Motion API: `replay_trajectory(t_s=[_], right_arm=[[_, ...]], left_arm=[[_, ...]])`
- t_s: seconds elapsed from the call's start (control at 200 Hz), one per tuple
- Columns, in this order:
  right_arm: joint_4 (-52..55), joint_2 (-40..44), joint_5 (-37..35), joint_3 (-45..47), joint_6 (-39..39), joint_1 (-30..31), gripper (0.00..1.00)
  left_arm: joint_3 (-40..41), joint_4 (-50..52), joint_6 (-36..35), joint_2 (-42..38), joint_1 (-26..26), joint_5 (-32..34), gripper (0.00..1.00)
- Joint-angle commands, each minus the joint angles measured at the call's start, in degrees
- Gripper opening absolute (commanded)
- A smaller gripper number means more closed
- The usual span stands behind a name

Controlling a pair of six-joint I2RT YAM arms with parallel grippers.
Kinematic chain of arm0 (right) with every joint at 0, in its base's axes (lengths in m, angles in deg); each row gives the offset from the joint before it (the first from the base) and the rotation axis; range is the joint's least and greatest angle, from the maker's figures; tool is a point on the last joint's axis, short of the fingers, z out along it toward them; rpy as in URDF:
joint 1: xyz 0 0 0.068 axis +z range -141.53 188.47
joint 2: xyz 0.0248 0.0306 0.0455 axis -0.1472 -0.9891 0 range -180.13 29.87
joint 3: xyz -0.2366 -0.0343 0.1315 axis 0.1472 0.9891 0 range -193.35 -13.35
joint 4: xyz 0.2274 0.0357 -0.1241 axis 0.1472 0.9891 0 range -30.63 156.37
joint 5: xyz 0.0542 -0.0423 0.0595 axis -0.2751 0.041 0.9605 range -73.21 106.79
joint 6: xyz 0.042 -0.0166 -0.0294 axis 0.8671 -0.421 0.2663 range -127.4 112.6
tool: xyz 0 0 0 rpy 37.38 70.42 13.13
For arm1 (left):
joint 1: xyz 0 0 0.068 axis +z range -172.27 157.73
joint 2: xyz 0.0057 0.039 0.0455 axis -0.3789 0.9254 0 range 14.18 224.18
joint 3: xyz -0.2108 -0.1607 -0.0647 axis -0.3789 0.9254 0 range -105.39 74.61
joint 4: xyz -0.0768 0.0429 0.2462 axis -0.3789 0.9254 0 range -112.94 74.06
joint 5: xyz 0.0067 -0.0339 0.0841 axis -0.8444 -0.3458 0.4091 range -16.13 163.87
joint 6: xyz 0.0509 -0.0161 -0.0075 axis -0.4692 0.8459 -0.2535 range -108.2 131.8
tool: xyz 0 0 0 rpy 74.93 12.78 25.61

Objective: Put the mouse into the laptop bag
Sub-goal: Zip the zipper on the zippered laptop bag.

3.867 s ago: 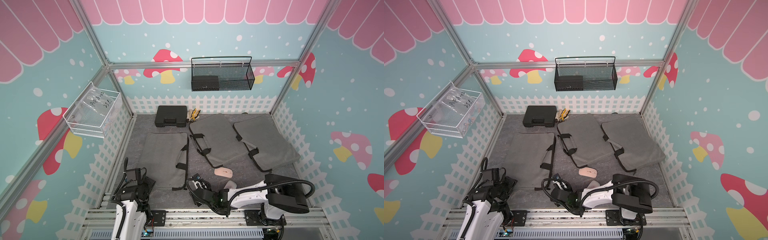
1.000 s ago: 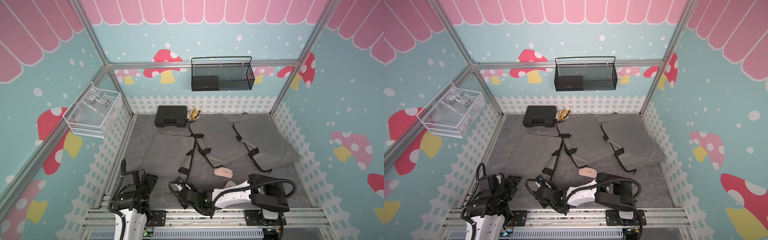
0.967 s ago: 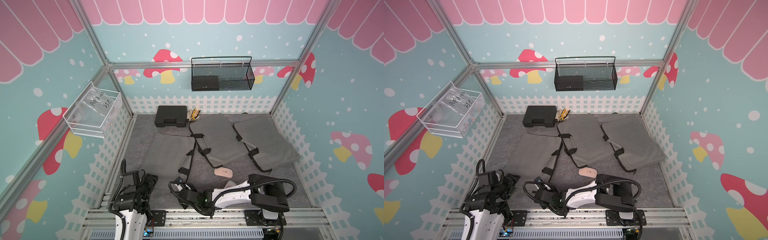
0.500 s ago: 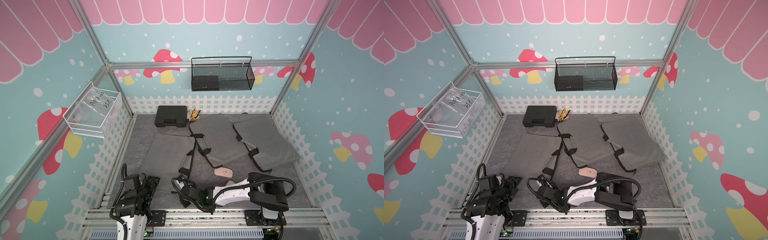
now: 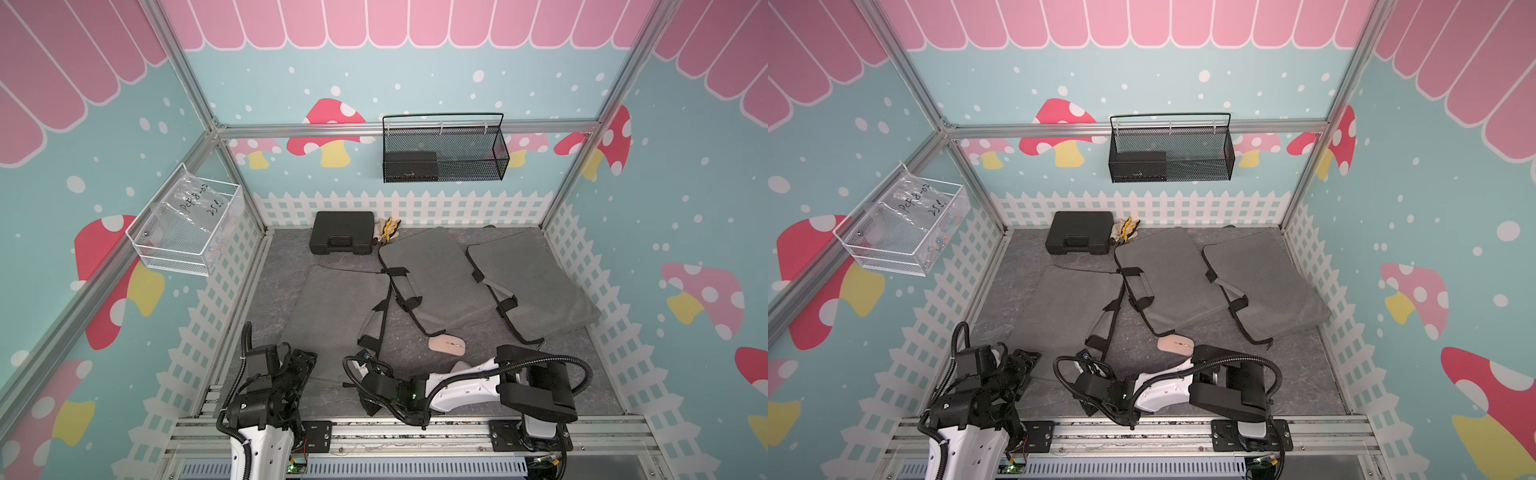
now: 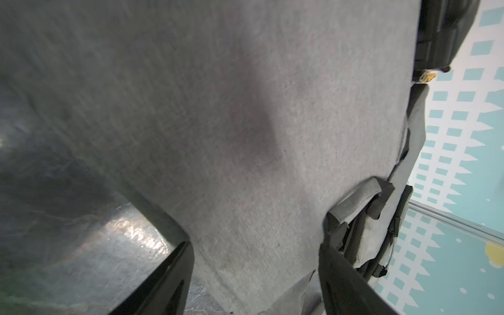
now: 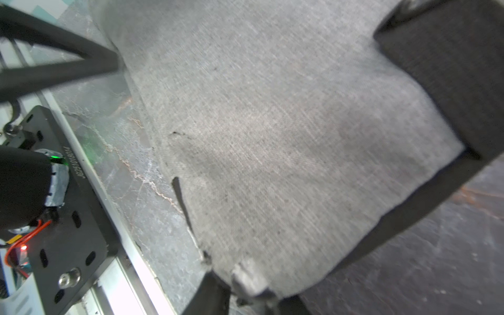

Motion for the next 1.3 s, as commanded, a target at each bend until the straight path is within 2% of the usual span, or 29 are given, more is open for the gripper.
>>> replay_trajectory(t_s=[0.0,0.045,0.1,0.16,0.39,0.575,0.745,0.976,1.151,1.296], right_arm=[[0.89,0.5,-3.34,1.63,0.28,0.99,0.32],[0.35,0.68,-3.87,2.19,-0.53,1.55,0.37],[-0.24,0.82,-4.34,2.86,-1.4,2.11,0.48],[-0.9,0.99,-4.67,3.82,-1.98,2.5,0.54],[-4.99,3.24,-6.22,7.76,-4.34,3.55,0.55],[-6.55,2.75,-7.48,7.28,-5.12,5.17,0.5],[-6.09,-0.59,-7.6,4.52,-3.43,5.27,0.49],[-5.09,-3.39,-6.77,1.77,0.31,5.27,0.35],[-4.39,-3.4,-7.46,0.66,1.85,5.3,0.31],[-4.17,-3.4,-7.05,0.21,2.56,5.31,0.24]], left_arm=[[-3.41,9.46,0.03,-2.76,-0.23,1.73,0.76],[-3.85,10.01,0.36,-3.74,-0.29,2.1,0.76],[-4.17,10.25,0.59,-4.5,-0.3,2.4,0.77],[-3.97,10.25,0.51,-4.54,-0.25,2.33,0.77],[-2.74,9.29,0.54,-3.76,-0.29,1.51,0.77],[-1.94,7.94,1.09,-3.42,-0.3,1.83,0.77],[0.49,4.53,1.13,-1.17,-0.38,0.83,0.77],[2.43,2.09,1.62,-0.1,-0.55,0.82,0.77],[3.55,0.95,2.04,0.18,-0.74,0.85,0.77],[4.25,0.16,2.33,0.44,-0.74,0.92,0.77]])
